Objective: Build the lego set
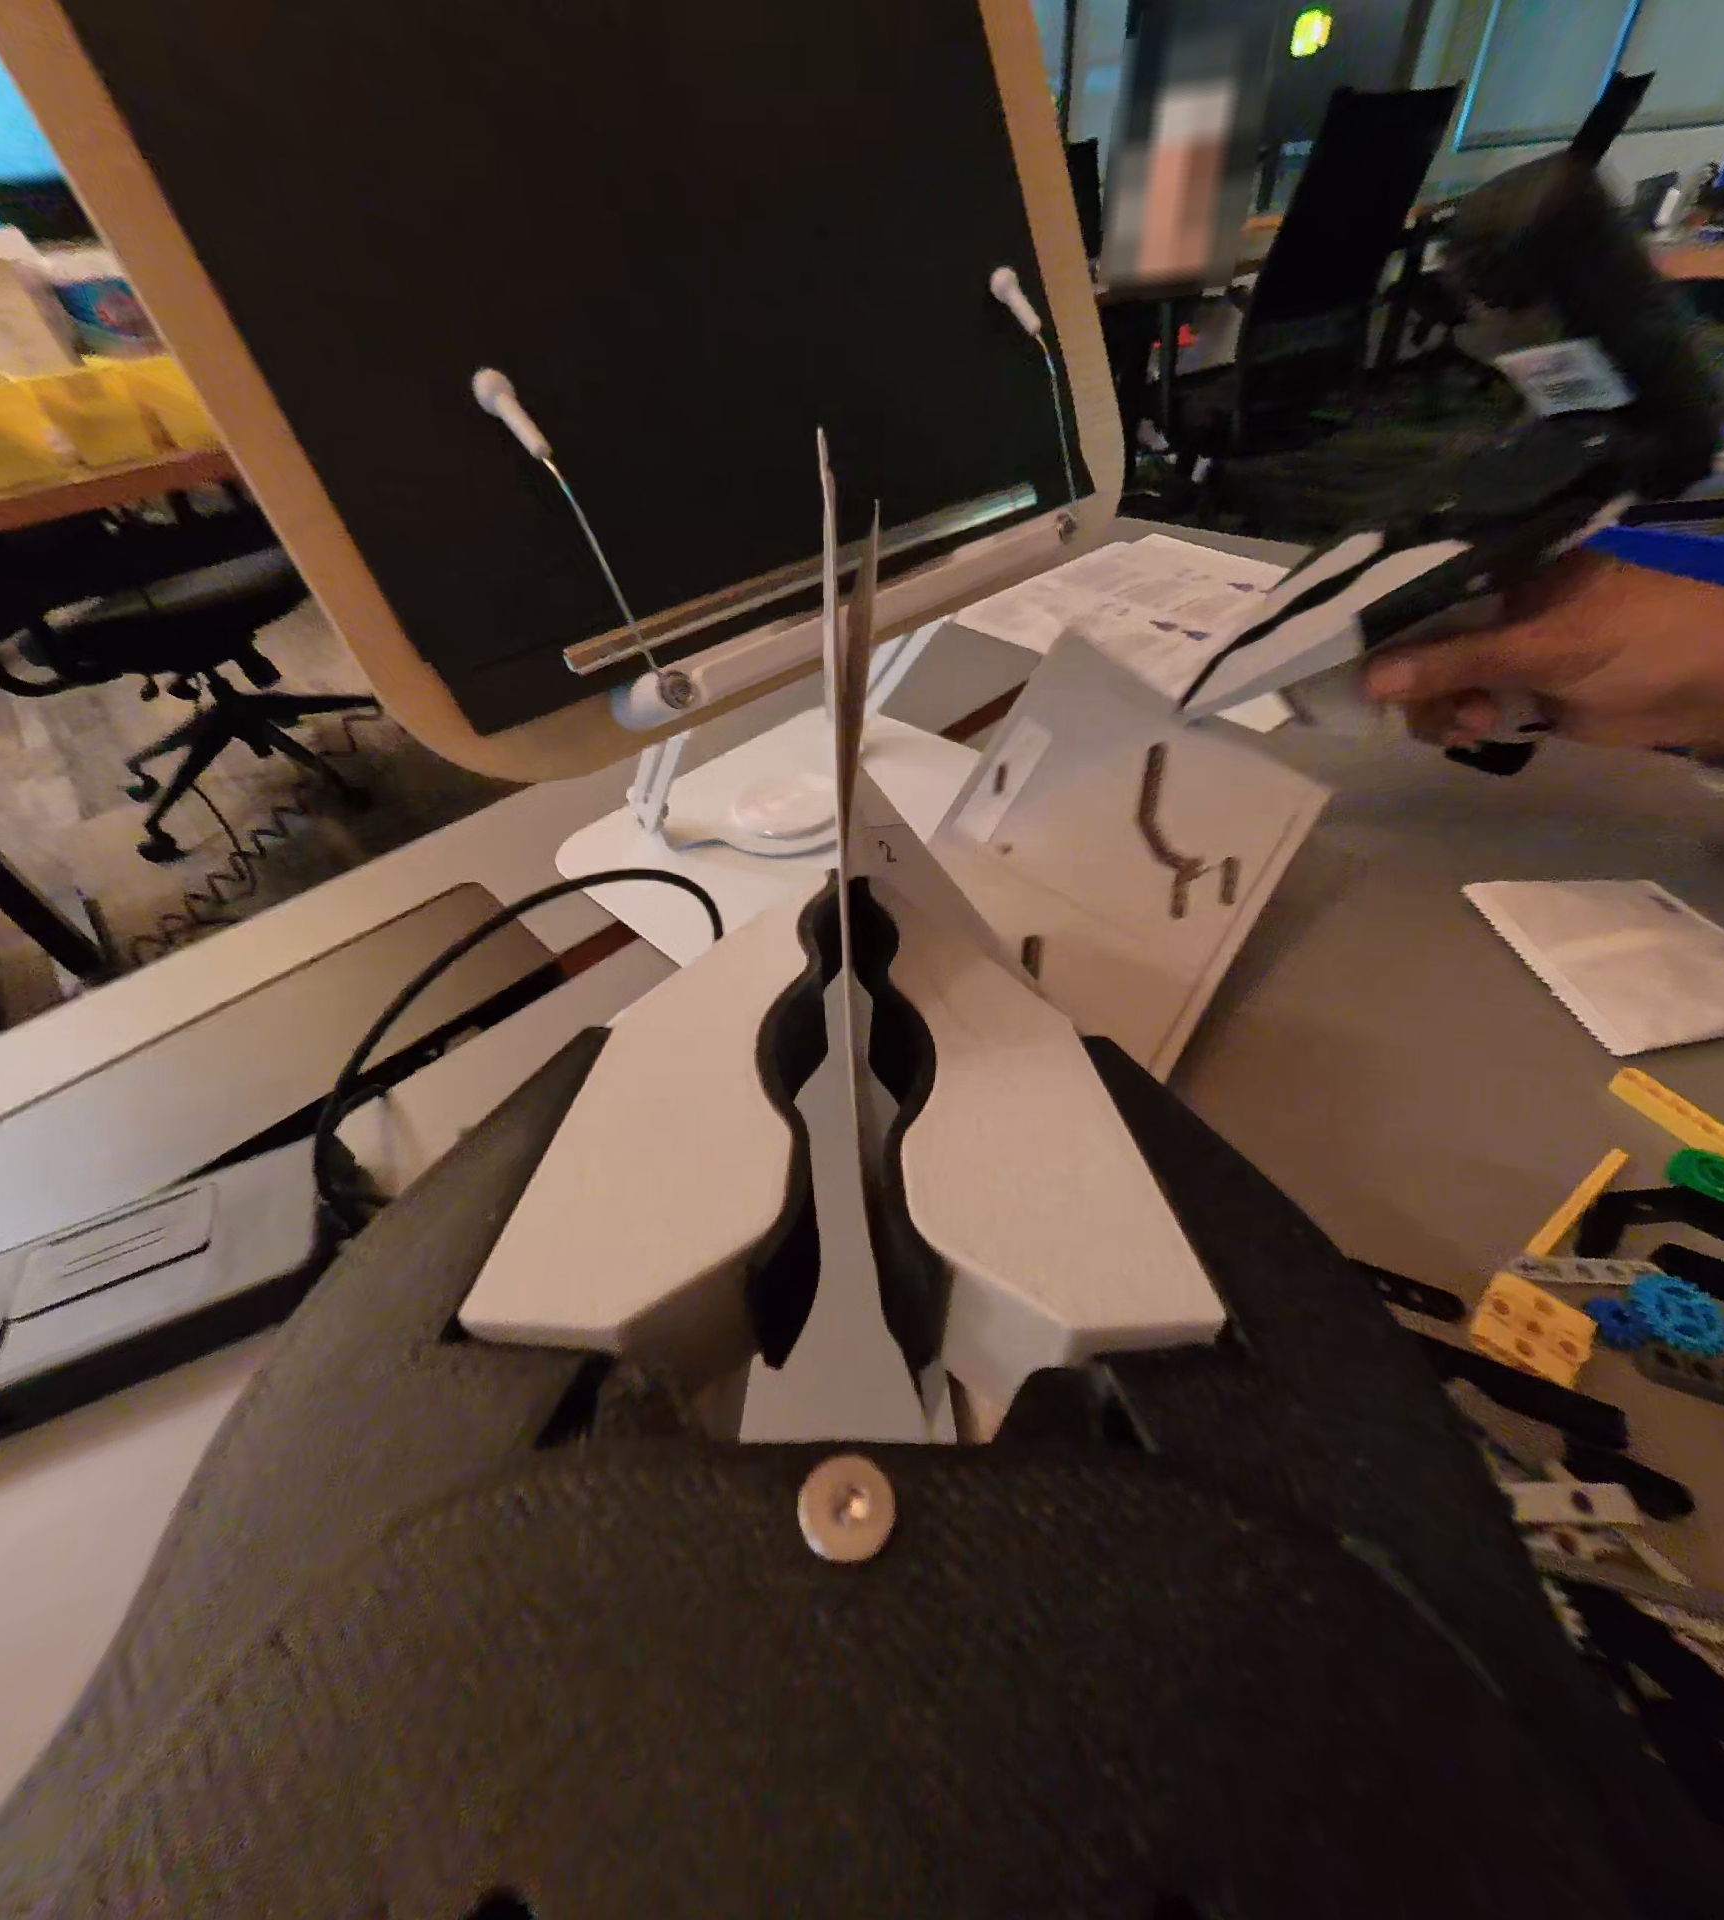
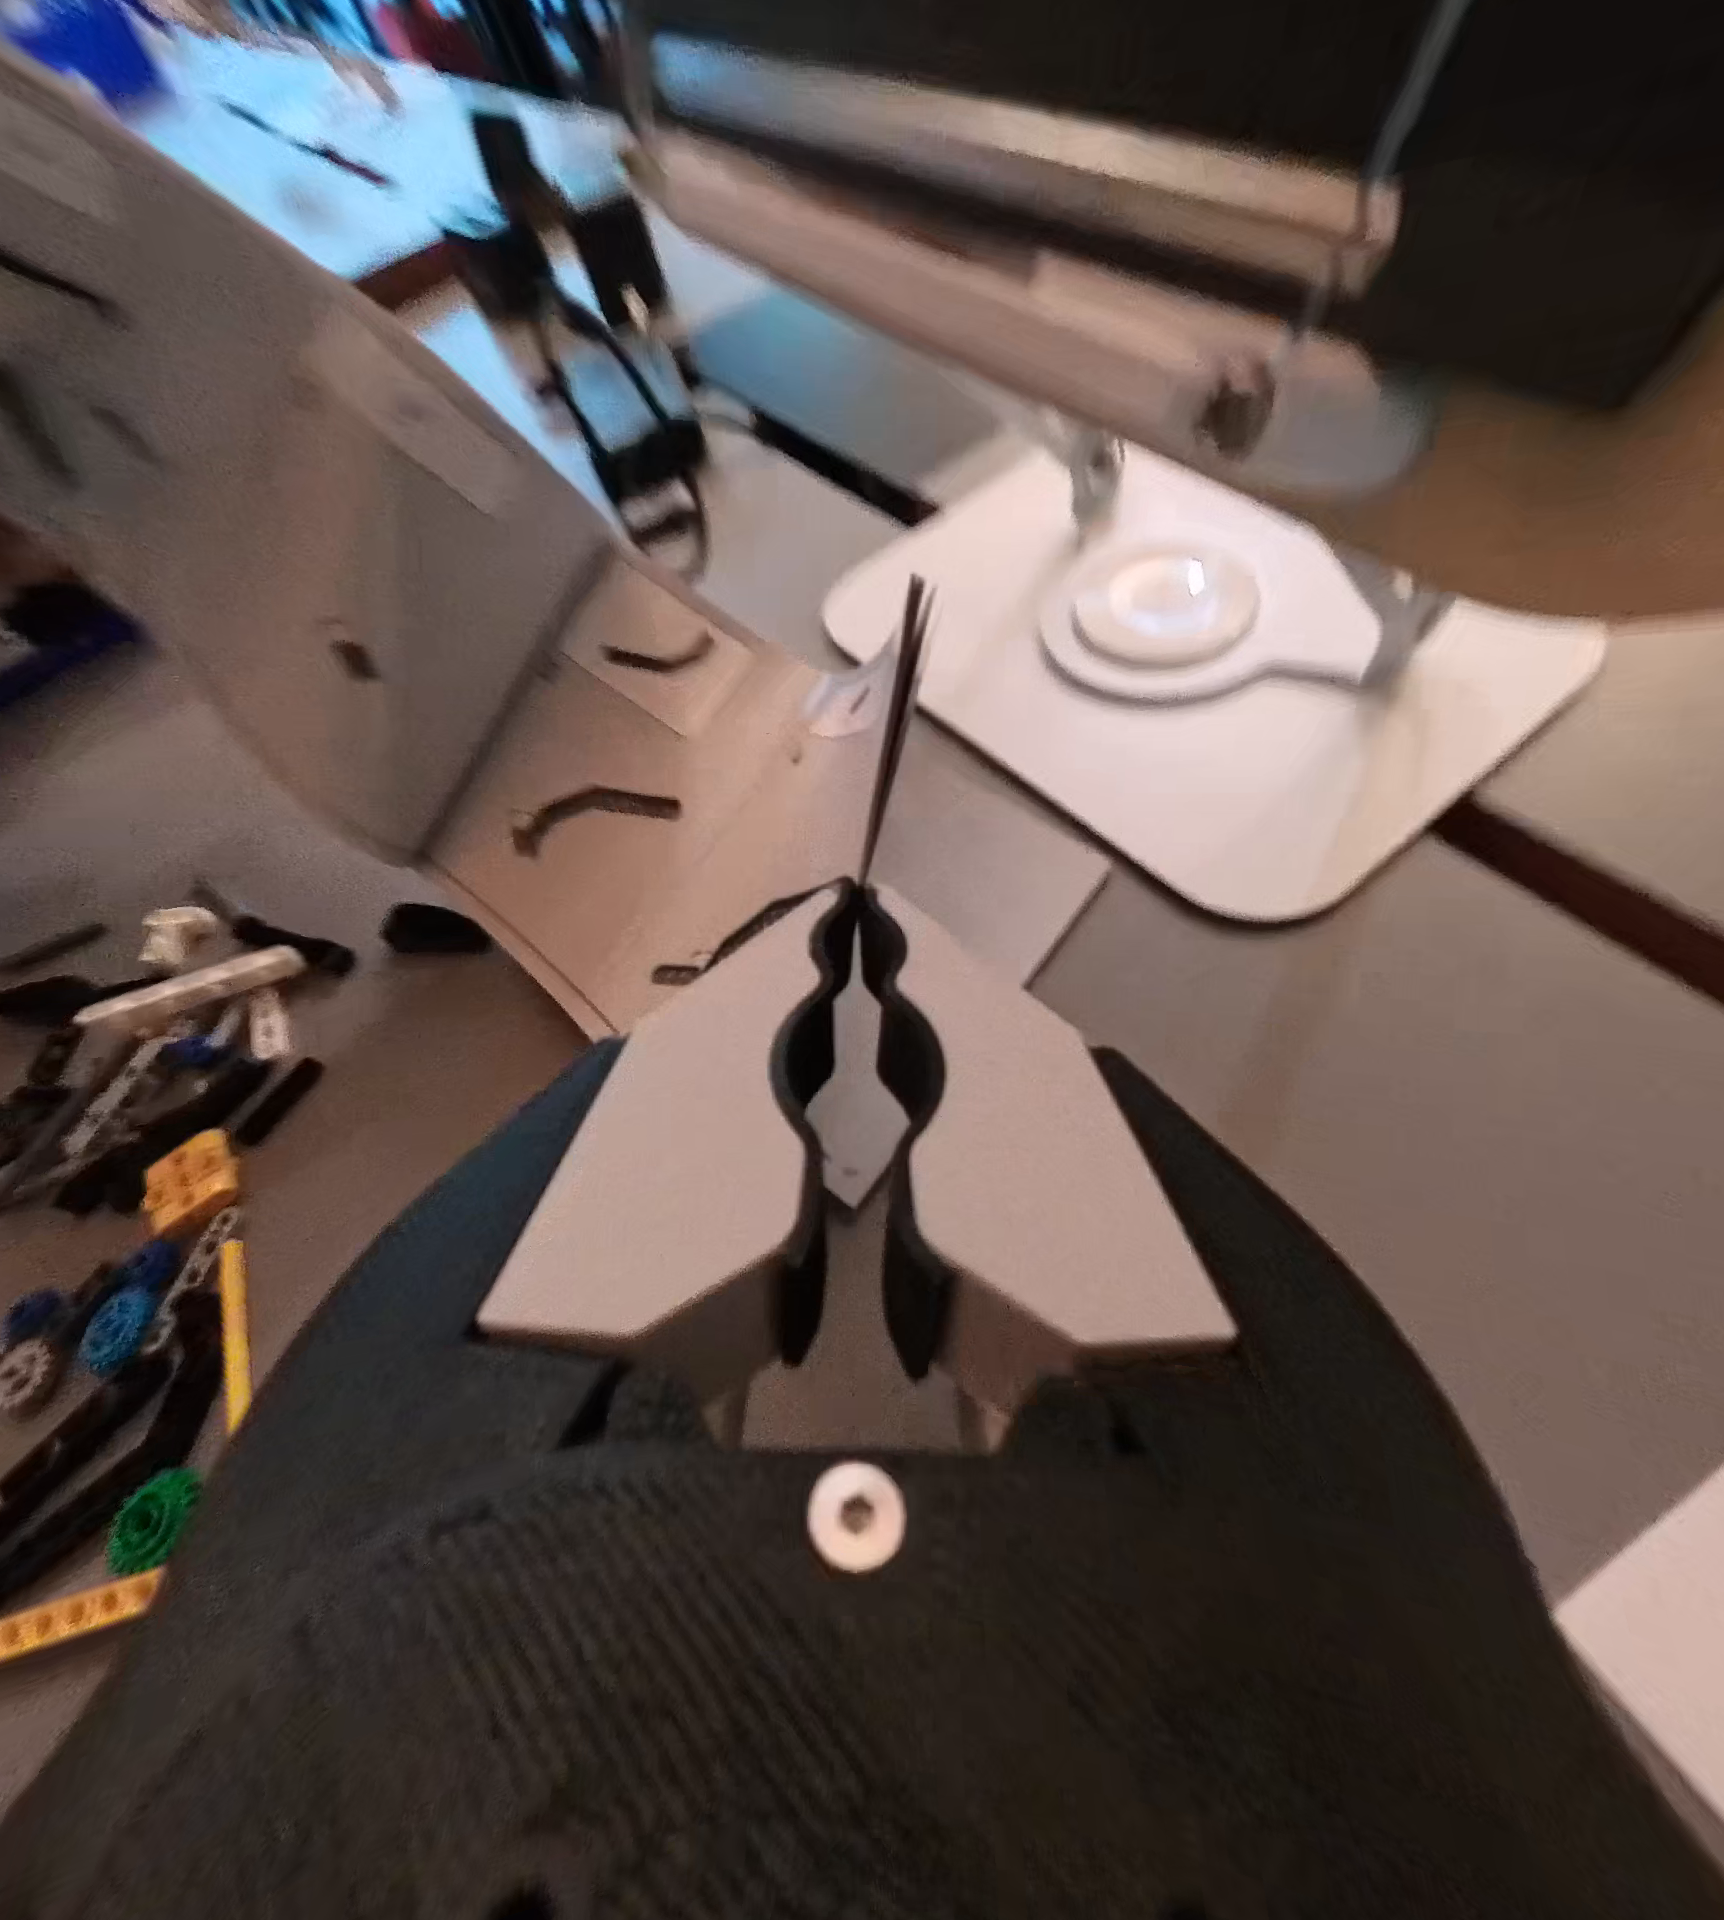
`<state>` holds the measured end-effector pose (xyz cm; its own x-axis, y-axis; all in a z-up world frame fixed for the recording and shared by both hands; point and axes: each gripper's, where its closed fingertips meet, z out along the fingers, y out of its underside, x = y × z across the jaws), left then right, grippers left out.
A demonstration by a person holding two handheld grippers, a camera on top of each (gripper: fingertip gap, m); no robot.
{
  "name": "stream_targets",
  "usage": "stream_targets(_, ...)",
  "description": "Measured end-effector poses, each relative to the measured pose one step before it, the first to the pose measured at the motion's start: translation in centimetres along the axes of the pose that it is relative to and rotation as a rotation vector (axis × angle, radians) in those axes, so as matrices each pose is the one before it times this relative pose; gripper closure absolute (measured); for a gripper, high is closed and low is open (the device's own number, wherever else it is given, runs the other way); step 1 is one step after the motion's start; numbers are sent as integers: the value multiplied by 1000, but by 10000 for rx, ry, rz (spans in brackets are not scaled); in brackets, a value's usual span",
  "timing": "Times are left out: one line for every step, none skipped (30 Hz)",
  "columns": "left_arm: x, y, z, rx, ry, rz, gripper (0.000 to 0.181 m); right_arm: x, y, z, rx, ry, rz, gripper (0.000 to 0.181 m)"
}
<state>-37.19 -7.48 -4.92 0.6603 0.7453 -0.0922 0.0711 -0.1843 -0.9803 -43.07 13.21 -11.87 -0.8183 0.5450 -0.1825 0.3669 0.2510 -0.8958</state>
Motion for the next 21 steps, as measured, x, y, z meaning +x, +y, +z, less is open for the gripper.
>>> stream_targets(-196,-100,-82,246,-104,221,181,-631,-991,-1050,679,-115,-494,181)
stream_targets(-198,-147,-93,309,-132,247,181,-380,-912,-1027,584,44,-499,181)
stream_targets(-332,-237,-147,360,-240,236,181,-185,-854,-981,523,127,-450,181)
stream_targets(-252,-401,-215,487,-190,203,181,-101,-890,-928,526,121,-404,181)
stream_targets(-315,-437,-184,489,-231,145,181,191,-837,-837,481,255,-351,181)
stream_targets(-594,-132,-18,258,-391,110,181,651,-519,-624,245,436,-198,181)
stream_targets(-593,19,191,121,-362,121,181,644,-448,-358,181,319,-109,181)
stream_targets(-366,61,397,101,-189,125,181,576,-405,-81,185,219,-39,181)
stream_targets(-414,156,565,7,-206,114,181,618,-215,194,94,219,28,181)
stream_targets(-347,264,714,-61,-147,91,181,545,-26,421,7,169,87,181)
stream_targets(-264,520,784,-216,-40,-2,181,392,289,596,-123,79,167,181)
stream_targets(-275,721,752,-345,-4,-126,181,195,642,722,-271,-27,248,181)
stream_targets(-131,701,561,-361,119,-268,181,-80,1059,792,-468,-176,382,181)
stream_targets(319,430,289,-266,400,-445,181,-331,1247,769,-561,-288,409,181)
stream_targets(692,238,53,-228,563,-621,181,-278,1364,688,-599,-143,325,181)
stream_targets(745,-19,-166,-104,488,-574,181,-225,1423,603,-646,-45,153,181)
stream_targets(721,-254,-295,14,362,-454,181,-279,1257,512,-550,-24,-62,181)
stream_targets(741,-348,-287,12,327,-336,181,-124,1188,470,-548,76,-130,181)
stream_targets(590,-399,-192,-27,203,-199,181,-68,866,453,-434,88,-134,181)
stream_targets(471,-466,-71,-40,107,-56,181,-130,317,330,-169,40,-133,181)
stream_targets(475,-484,59,-49,114,88,181,-275,-96,249,0,-72,-100,175)
